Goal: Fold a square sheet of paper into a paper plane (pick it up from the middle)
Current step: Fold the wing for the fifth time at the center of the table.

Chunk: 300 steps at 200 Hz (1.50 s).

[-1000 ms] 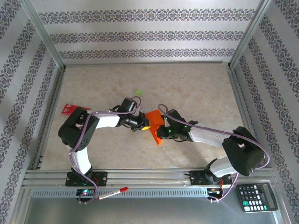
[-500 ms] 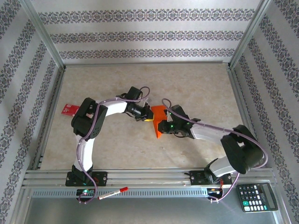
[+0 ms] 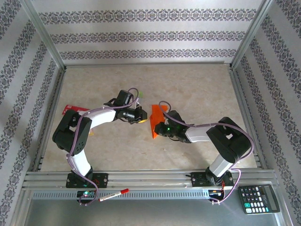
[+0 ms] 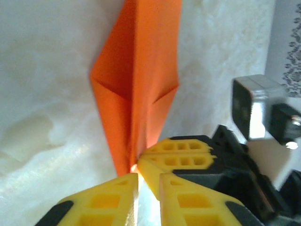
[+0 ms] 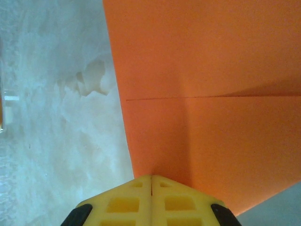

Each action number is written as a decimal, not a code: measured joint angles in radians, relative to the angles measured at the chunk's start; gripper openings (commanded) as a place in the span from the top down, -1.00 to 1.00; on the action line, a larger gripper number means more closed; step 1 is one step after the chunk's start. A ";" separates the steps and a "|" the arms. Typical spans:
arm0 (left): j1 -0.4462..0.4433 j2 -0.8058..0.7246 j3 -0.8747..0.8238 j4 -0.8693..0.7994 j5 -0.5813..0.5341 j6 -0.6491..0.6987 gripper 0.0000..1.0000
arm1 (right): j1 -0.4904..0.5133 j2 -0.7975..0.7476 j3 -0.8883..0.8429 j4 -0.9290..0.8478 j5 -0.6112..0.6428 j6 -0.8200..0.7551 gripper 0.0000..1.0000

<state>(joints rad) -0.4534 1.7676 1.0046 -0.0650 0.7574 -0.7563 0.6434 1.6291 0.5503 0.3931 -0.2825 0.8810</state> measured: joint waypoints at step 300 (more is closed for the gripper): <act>-0.035 0.268 0.090 0.074 0.129 -0.005 1.00 | -0.356 0.042 0.209 -0.446 -0.275 -0.259 0.20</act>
<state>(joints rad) -0.4889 2.0357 1.0950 0.0086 0.8864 -0.7616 0.2878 1.6714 0.7589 -0.0528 -0.5571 0.6220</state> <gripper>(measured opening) 0.045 0.402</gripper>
